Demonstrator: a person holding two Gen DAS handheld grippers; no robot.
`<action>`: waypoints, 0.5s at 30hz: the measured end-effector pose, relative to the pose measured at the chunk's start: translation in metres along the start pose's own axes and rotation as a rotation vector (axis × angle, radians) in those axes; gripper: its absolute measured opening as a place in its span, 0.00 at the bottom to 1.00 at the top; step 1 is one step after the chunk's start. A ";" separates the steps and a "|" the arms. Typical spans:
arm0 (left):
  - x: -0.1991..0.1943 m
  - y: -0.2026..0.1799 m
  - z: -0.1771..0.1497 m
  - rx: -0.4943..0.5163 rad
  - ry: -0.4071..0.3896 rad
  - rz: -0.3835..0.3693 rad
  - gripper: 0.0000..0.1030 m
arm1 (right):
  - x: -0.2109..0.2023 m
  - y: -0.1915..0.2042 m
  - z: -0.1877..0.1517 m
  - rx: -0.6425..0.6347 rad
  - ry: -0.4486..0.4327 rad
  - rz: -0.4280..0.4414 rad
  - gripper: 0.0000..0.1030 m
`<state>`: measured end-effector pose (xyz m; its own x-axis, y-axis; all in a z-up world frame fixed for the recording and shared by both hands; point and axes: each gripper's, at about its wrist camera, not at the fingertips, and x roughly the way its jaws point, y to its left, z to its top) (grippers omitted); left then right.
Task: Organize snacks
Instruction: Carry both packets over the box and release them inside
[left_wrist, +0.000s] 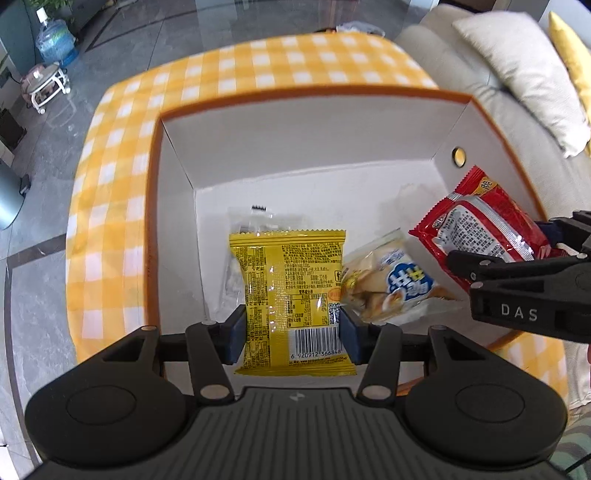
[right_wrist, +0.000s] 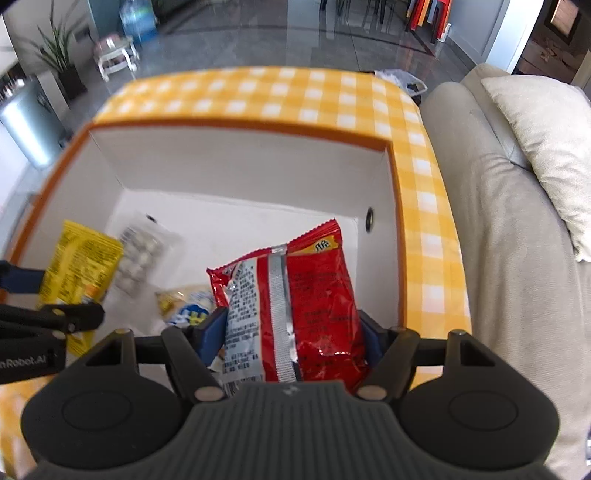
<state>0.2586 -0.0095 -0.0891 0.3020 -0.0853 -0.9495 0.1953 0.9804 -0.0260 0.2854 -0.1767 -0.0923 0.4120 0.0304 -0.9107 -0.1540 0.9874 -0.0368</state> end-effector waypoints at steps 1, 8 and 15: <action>0.003 0.000 0.000 0.005 0.010 0.006 0.56 | 0.004 0.002 0.000 -0.009 0.011 -0.010 0.67; 0.020 -0.004 0.000 0.039 0.064 0.035 0.57 | 0.017 0.014 -0.002 -0.064 0.063 -0.050 0.66; 0.024 -0.005 -0.001 0.040 0.079 0.041 0.57 | 0.021 0.021 0.000 -0.102 0.091 -0.074 0.66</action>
<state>0.2639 -0.0161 -0.1125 0.2366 -0.0294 -0.9712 0.2221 0.9747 0.0246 0.2904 -0.1557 -0.1119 0.3430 -0.0603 -0.9374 -0.2183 0.9655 -0.1420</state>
